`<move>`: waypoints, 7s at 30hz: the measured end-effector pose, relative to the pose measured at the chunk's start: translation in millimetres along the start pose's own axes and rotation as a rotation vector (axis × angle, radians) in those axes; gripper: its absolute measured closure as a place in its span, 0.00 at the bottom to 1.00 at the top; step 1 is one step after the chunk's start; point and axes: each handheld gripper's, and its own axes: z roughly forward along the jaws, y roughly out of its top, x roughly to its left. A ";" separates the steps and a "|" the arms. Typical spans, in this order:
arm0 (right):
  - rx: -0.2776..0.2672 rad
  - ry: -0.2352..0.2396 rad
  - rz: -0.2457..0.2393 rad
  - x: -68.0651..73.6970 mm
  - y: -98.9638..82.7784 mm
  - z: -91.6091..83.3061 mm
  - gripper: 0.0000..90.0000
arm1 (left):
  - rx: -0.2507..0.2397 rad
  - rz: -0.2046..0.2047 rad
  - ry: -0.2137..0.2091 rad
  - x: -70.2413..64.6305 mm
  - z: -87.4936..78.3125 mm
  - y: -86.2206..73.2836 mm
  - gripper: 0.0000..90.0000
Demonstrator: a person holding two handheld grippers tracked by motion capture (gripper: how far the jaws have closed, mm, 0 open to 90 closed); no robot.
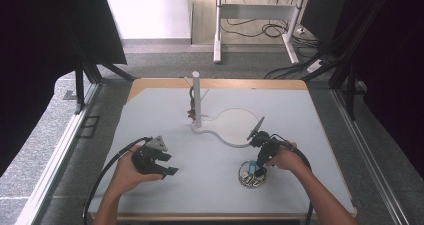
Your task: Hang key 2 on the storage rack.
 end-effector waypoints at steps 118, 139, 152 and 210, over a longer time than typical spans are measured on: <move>-0.180 0.118 0.066 -24.4 63.3 -206.7 0.98 | -0.075 -0.035 -0.001 10.7 -11.6 -10.4 0.48; -0.158 0.086 0.063 -24.7 82.4 -210.3 0.98 | -0.085 -0.046 -0.005 10.6 -13.3 -11.2 0.48; -0.153 0.089 0.046 -25.6 102.9 -203.9 0.98 | -0.091 -0.056 -0.011 14.7 -14.1 -15.0 0.48; -0.155 0.078 -0.011 -21.3 203.8 -170.7 0.98 | -0.107 -0.112 -0.016 23.1 -20.2 -29.9 0.48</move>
